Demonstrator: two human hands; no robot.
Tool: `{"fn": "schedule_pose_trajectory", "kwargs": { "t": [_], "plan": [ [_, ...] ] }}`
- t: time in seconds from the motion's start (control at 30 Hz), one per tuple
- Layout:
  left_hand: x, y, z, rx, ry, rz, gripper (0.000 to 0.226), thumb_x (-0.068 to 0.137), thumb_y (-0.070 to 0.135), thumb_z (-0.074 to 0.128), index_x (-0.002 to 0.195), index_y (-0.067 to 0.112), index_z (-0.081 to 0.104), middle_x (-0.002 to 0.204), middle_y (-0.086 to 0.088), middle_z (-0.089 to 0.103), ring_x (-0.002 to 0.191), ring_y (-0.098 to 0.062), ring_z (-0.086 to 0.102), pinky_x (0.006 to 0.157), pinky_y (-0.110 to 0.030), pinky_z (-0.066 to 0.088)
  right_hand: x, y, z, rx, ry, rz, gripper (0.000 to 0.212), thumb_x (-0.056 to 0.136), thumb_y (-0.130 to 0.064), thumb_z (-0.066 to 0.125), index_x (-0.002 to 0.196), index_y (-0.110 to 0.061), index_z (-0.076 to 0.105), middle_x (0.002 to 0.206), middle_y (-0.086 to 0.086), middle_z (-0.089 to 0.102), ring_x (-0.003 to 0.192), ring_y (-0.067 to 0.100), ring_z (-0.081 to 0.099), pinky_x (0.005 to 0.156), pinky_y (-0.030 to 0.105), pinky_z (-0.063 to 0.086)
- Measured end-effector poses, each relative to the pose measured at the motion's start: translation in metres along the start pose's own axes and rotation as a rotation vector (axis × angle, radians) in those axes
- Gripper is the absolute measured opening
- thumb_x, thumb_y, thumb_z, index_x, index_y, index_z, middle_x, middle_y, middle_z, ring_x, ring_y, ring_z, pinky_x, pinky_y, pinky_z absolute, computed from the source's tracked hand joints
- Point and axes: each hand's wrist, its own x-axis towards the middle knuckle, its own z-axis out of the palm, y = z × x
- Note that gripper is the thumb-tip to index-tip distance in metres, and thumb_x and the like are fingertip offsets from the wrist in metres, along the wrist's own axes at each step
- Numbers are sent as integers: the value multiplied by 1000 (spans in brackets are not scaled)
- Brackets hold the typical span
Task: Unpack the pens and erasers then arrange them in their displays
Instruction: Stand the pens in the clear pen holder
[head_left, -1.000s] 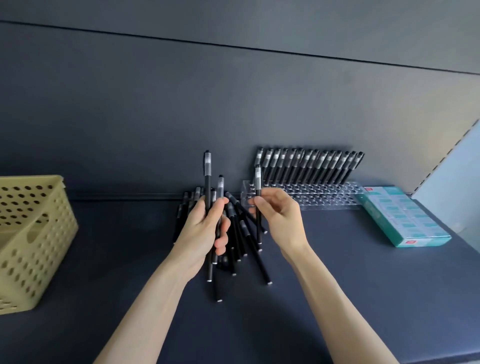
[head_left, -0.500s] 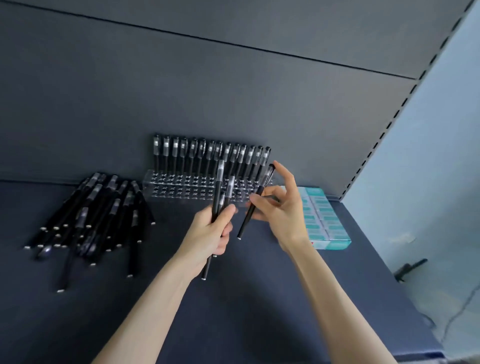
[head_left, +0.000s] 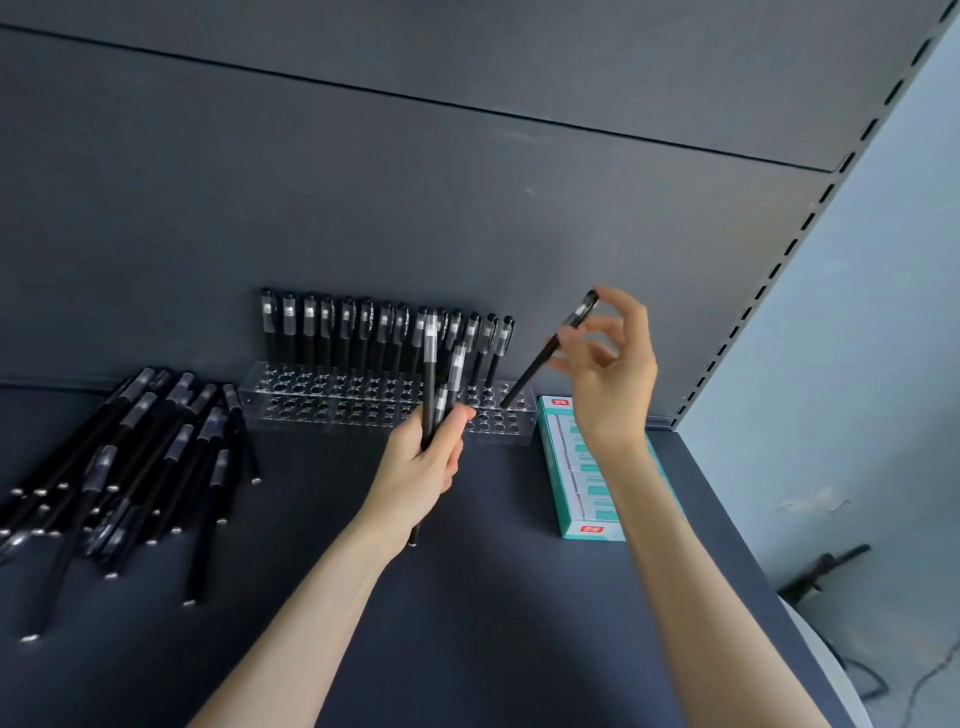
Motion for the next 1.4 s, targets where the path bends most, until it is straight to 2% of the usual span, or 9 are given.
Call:
{"fn": "schedule_pose_trajectory", "kwargs": {
  "t": [0.13, 0.4, 0.5, 0.6, 0.73, 0.87, 1.03, 1.2, 1.4],
  "plan": [
    [-1, -1, 2, -91, 40, 97, 37, 94, 30, 56, 100, -6, 51, 56, 9, 30, 52, -11, 25, 49, -29, 21, 11, 5, 6, -91, 54, -96, 45, 89, -4, 57, 109, -42, 46, 87, -14, 53, 72, 17, 62, 75, 48, 55],
    [-1, -16, 3, -16, 24, 136, 32, 94, 28, 58, 78, 4, 45, 56, 8, 33, 52, -10, 31, 49, -21, 30, 18, 28, 17, -198, -21, -120, 39, 90, -4, 56, 121, -25, 49, 100, 2, 59, 83, 25, 63, 80, 44, 55],
    [-2, -21, 2, 6, 20, 104, 30, 94, 29, 58, 73, 12, 43, 56, 6, 33, 50, -12, 32, 49, -20, 33, 21, 32, 20, -222, -57, -127, 39, 89, -4, 56, 123, -23, 50, 97, -1, 59, 84, 23, 64, 80, 29, 54],
    [-1, -23, 1, -17, 24, 77, 27, 94, 28, 57, 87, 4, 50, 55, 6, 35, 47, -11, 32, 46, -23, 35, 21, 35, 23, -286, -97, -152, 38, 88, -3, 58, 122, -19, 53, 90, -5, 59, 82, 17, 63, 74, 14, 49],
    [-1, -23, 0, -70, -20, 25, 13, 94, 30, 56, 93, 18, 61, 56, 6, 36, 46, -10, 29, 44, -25, 26, 17, 40, 25, -393, -147, -125, 32, 89, -5, 59, 119, -14, 57, 83, -6, 62, 76, 16, 61, 80, 29, 52],
    [-2, -22, 1, -45, -35, 0, 51, 88, 42, 59, 101, -7, 51, 57, 3, 43, 44, -10, 29, 42, -24, 25, 11, 43, 24, -473, -160, -114, 30, 90, -8, 58, 120, -15, 58, 86, -1, 66, 76, 20, 62, 81, 41, 52],
    [-3, -19, 1, -49, -43, -15, 55, 84, 46, 59, 102, -6, 51, 55, 3, 48, 41, -12, 32, 40, -23, 30, 10, 37, 22, -490, -133, -161, 31, 88, -4, 60, 118, -12, 60, 99, 2, 59, 81, 14, 57, 77, 38, 54],
    [-3, -20, 1, -94, -102, -60, 33, 89, 34, 61, 97, 3, 61, 56, -2, 50, 40, -9, 29, 39, -21, 22, -14, 27, 14, -339, -69, -91, 28, 86, -14, 66, 113, -15, 61, 101, -1, 57, 80, 7, 55, 69, 13, 45],
    [-5, -23, 4, -92, -181, -41, 18, 94, 25, 57, 93, 11, 69, 58, -4, 57, 40, -12, 32, 39, -23, 26, -37, 17, 7, 27, -387, 233, 22, 82, -11, 70, 102, -12, 62, 76, -4, 71, 70, 7, 66, 67, 16, 50]
  ]
}}
